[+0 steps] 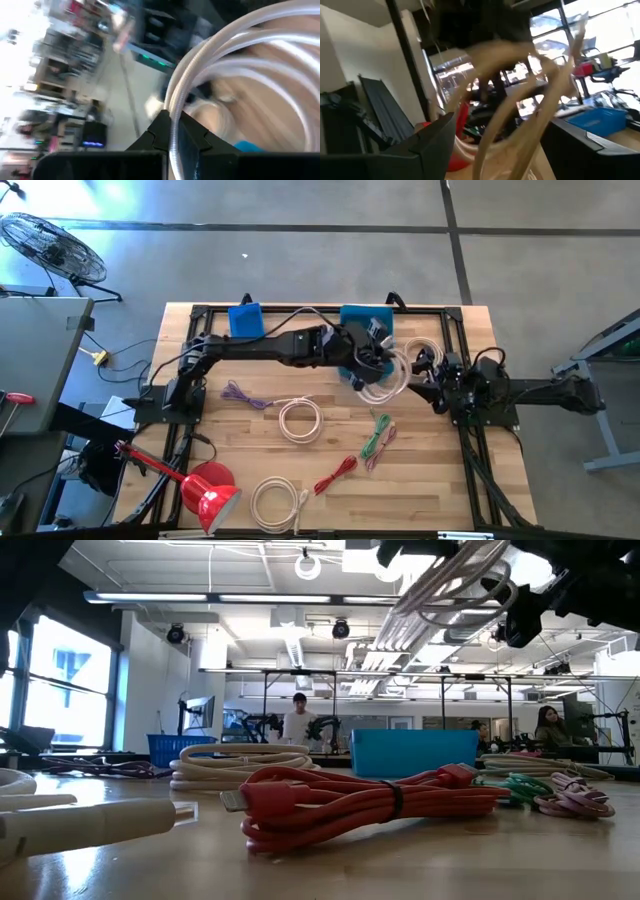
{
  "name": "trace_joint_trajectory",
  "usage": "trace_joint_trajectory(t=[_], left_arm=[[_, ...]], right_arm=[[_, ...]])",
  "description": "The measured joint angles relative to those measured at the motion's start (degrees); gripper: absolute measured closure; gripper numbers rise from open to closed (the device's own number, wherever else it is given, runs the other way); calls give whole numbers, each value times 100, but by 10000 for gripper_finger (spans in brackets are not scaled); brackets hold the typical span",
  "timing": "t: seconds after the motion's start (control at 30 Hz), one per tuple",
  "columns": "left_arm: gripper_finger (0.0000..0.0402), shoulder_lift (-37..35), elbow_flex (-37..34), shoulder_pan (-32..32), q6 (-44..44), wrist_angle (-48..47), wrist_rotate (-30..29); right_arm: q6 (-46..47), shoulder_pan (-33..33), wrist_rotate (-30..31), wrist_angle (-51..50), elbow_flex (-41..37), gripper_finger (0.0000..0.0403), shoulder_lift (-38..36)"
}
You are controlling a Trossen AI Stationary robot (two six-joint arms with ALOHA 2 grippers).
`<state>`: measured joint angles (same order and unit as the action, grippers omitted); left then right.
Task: Pick & Place USB Port
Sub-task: Put the white HDMI cable into the dark blue bin
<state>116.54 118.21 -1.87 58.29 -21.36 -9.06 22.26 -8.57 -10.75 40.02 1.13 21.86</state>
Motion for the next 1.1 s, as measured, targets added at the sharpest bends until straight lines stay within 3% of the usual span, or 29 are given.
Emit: trace_joint_trajectory(t=[0.33, 0.5, 0.63, 0.83, 1.1], left_arm=[[394, 214, 15, -122, -29, 275, 219], [394, 288, 13, -173, -151, 305, 276], [383, 290, 13, -188, -156, 231, 275], [334, 267, 12, -188, -153, 69, 237], [323, 6, 61, -131, -3, -588, -510]], right_arm=[[13, 27, -431, 277, 397, 139, 1062], [-429, 265, -596, 248, 739, 152, 1630], [-711, 441, -587, 224, 976, 212, 1948], [-1116, 473, -596, -18, 1123, 372, 2133], [-1519, 473, -71, -535, 1201, 374, 2129]])
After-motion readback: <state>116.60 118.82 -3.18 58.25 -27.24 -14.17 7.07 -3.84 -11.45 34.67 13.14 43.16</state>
